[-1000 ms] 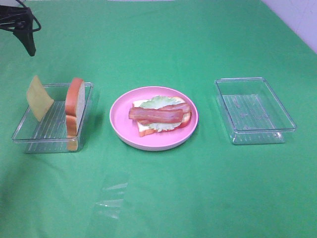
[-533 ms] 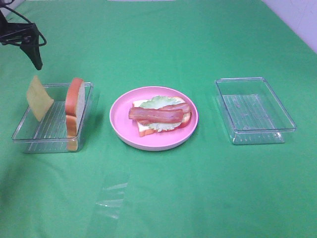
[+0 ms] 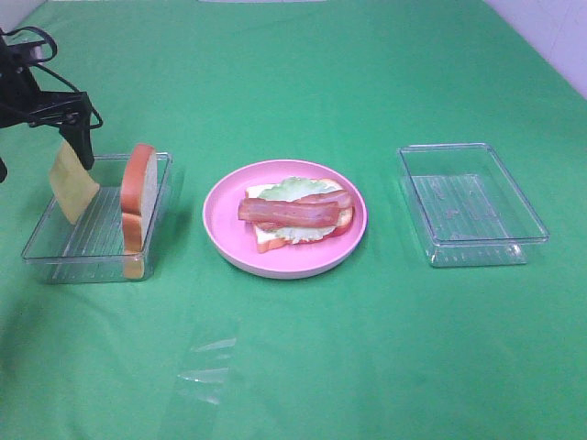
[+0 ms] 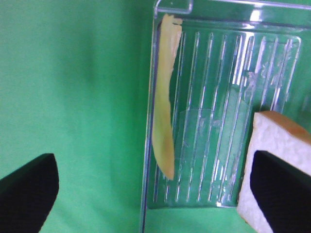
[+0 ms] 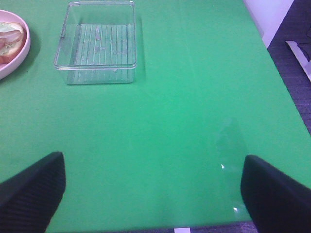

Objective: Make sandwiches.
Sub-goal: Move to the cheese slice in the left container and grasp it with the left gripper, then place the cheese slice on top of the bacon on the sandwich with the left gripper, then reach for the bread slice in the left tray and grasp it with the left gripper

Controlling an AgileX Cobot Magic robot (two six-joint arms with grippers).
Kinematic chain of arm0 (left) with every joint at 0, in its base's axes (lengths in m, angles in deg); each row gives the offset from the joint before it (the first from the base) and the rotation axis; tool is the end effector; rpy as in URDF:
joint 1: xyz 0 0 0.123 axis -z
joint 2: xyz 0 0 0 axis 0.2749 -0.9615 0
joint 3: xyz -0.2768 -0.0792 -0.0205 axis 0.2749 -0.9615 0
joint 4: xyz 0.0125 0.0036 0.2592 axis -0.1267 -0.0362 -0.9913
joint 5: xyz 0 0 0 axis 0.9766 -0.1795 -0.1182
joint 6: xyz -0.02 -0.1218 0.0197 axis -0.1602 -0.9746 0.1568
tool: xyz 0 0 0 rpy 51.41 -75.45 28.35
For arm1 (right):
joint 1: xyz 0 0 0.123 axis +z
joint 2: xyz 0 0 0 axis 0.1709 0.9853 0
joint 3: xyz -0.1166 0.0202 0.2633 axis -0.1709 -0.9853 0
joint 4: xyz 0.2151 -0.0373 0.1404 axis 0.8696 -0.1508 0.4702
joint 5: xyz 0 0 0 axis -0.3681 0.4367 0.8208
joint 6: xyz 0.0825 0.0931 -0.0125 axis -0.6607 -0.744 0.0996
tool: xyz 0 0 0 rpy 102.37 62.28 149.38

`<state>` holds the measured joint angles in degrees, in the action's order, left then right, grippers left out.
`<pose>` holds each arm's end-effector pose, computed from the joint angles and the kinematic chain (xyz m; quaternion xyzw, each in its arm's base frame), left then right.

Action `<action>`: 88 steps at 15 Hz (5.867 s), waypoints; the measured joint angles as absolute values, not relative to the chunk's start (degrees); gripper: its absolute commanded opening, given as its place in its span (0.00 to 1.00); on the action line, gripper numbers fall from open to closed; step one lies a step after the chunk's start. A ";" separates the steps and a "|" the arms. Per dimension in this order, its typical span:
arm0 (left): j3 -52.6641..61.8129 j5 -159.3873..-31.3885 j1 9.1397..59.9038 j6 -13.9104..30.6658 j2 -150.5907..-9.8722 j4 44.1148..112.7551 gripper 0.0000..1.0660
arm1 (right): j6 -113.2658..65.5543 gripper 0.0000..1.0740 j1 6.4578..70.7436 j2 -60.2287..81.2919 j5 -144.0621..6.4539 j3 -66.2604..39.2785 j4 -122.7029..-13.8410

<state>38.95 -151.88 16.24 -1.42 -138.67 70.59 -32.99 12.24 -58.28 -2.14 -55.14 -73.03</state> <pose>0.4671 -0.0160 0.1482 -0.0699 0.9950 -0.0578 0.0413 0.0301 -0.0077 0.2466 0.0182 0.8743 -0.0105 0.4850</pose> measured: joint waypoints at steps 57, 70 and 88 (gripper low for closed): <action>52.30 -137.50 31.83 -2.22 -134.78 91.38 0.00 | -32.99 0.89 12.24 -58.28 -2.14 -55.14 -73.03; 52.30 -142.71 44.15 3.39 -147.67 98.26 0.00 | -32.99 0.89 12.24 -58.28 -2.14 -55.14 -73.03; 64.68 -147.18 44.15 3.16 -150.13 85.88 0.95 | -32.99 0.89 12.24 -58.28 -2.14 -55.14 -73.03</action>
